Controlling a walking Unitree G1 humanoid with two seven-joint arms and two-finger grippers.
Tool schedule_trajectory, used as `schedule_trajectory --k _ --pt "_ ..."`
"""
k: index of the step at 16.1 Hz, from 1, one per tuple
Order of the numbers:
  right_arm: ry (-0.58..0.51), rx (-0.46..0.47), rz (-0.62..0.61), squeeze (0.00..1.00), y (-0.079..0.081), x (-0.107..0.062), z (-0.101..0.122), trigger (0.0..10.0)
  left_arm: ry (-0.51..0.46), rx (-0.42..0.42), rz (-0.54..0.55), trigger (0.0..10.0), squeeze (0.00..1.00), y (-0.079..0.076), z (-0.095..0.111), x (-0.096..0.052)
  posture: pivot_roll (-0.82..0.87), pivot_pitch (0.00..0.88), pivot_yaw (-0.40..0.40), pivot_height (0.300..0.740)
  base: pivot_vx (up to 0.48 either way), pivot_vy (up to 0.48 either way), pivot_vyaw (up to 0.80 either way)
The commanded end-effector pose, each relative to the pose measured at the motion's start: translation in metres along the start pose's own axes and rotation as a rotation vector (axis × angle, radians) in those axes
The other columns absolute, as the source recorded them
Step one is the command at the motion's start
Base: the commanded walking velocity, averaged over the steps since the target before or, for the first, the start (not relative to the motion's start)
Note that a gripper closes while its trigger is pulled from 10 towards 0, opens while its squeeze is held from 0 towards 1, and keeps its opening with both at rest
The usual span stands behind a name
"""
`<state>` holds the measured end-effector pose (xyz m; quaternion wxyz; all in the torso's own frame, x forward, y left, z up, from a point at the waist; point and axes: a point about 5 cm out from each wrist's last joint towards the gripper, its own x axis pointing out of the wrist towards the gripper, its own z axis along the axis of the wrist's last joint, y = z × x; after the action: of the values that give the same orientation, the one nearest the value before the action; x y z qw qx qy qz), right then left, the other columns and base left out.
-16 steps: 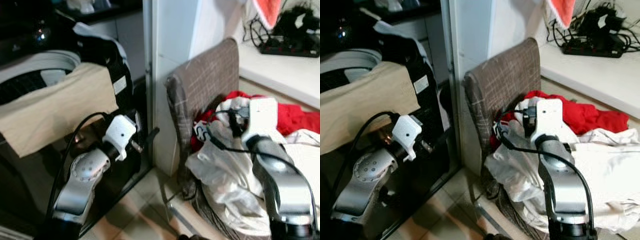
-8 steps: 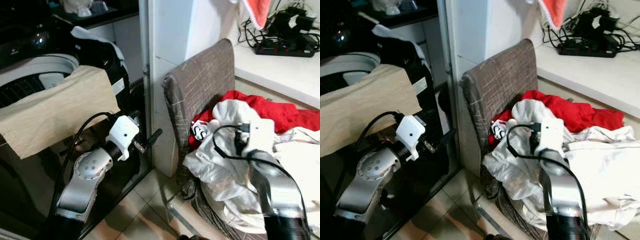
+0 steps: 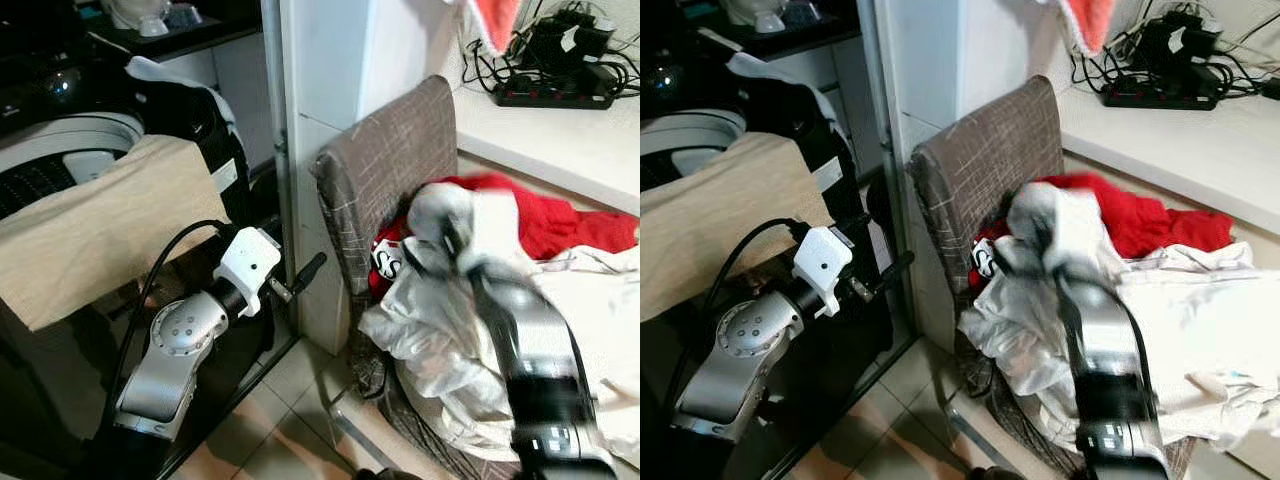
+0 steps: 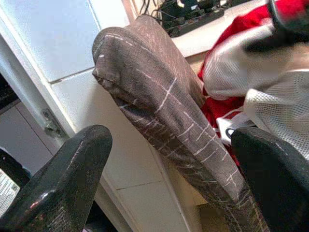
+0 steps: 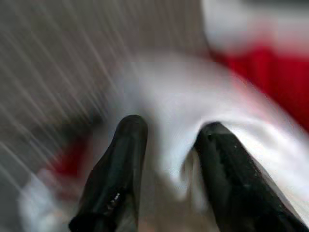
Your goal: Clothes washing
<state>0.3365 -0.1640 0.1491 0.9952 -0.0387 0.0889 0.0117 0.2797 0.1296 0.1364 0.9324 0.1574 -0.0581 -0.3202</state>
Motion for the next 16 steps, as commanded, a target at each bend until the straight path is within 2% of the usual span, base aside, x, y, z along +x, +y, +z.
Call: schedule_trajectory --k 1,7,9,10,12,14,16 --pt "-0.101 -0.012 0.048 0.0 0.008 0.0 0.022 0.0 0.006 0.013 0.005 10.0 0.0 0.001 0.0 0.001 -0.07 0.0 -0.01 0.732 0.0 0.0 0.0" --pt "-0.17 -0.009 0.072 0.0 0.008 0.001 0.037 0.0 0.004 0.014 0.009 10.0 0.0 0.001 0.0 0.001 -0.06 0.0 -0.012 0.732 0.0 0.0 0.0" --pt "-0.235 -0.022 0.086 0.0 0.011 0.0 0.053 0.0 0.004 0.016 0.01 10.0 0.0 0.001 0.0 0.001 -0.06 0.0 -0.006 0.732 0.0 0.0 0.0" --pt "-0.321 -0.046 0.109 0.0 0.015 -0.001 0.076 0.0 0.002 0.017 0.008 10.0 0.0 0.002 0.001 0.001 -0.06 0.0 -0.006 0.732 0.0 0.0 0.0" --pt "-0.386 -0.051 0.149 0.0 0.018 -0.001 0.105 0.0 -0.001 0.02 0.007 10.0 0.0 0.002 0.002 0.002 -0.06 0.0 -0.006 0.732 0.0 0.0 0.0" --pt "-0.44 -0.056 0.152 0.0 0.017 0.0 0.119 0.0 -0.005 0.02 0.008 10.0 0.0 0.002 0.003 0.003 -0.06 0.0 -0.006 0.732 0.0 0.0 0.0" --pt "-0.465 -0.052 0.144 0.0 0.017 0.0 0.122 0.0 -0.007 0.017 0.01 10.0 0.0 0.002 0.003 0.004 -0.06 0.0 -0.01 0.732 0.0 0.0 0.0"
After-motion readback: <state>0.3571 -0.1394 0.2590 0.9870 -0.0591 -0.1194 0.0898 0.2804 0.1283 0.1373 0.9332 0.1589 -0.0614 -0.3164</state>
